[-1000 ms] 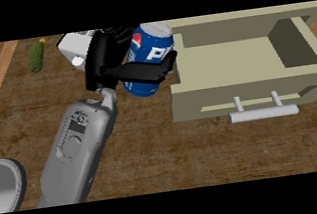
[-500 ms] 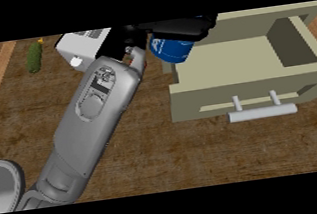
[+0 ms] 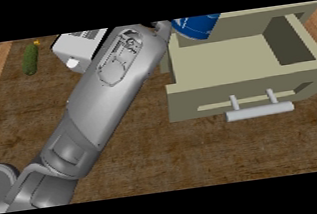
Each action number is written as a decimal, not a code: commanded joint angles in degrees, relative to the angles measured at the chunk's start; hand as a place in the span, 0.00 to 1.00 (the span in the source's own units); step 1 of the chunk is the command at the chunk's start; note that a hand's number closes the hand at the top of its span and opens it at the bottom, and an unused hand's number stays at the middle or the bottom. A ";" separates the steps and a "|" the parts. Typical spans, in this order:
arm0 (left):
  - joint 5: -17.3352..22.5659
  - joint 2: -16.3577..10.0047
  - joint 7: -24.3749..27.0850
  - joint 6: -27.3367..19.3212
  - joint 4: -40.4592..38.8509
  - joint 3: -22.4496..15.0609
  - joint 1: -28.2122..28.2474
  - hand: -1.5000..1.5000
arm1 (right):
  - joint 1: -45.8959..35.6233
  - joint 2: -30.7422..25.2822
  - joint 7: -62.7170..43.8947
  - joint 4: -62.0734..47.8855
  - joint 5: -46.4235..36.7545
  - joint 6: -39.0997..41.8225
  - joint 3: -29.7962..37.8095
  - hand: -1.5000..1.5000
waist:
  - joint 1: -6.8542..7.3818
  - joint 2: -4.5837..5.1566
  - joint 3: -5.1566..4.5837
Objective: Pick up the can, place it into the drawer and close the drawer
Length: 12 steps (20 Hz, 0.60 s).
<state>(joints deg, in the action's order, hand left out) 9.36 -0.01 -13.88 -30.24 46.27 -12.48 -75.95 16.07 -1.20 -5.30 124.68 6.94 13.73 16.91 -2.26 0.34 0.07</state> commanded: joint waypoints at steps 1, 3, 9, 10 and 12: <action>0.36 0.01 1.22 3.13 -7.25 2.93 -6.90 1.00 | -2.07 -1.88 -1.27 -1.12 2.21 0.21 2.34 0.00 | 0.35 0.08 0.00; 5.18 0.01 4.58 0.00 -8.99 -2.69 -4.12 1.00 | -0.60 -0.65 1.20 -1.68 1.26 1.35 0.80 0.00 | -0.70 0.22 0.03; 7.54 0.01 6.06 -1.15 -14.55 -5.42 -9.36 1.00 | -2.32 0.26 0.72 -1.00 -3.25 -1.16 -1.27 0.00 | -0.62 0.24 0.02; 8.29 0.01 7.29 -1.08 -16.12 -5.85 -9.29 1.00 | -5.42 -1.80 -2.11 -2.38 -0.51 -1.50 0.94 0.00 | -0.88 0.41 0.03; 11.83 0.01 5.67 -3.23 -16.45 -8.66 -9.90 1.00 | -5.95 -0.71 -1.25 -2.57 -2.11 -1.61 -1.26 0.00 | -1.67 0.49 0.06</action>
<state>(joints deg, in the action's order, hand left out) 17.88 0.00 -8.33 -32.06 32.48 -18.54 -84.02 12.59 -1.80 -6.01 123.16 5.79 12.84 16.45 -3.44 0.70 0.11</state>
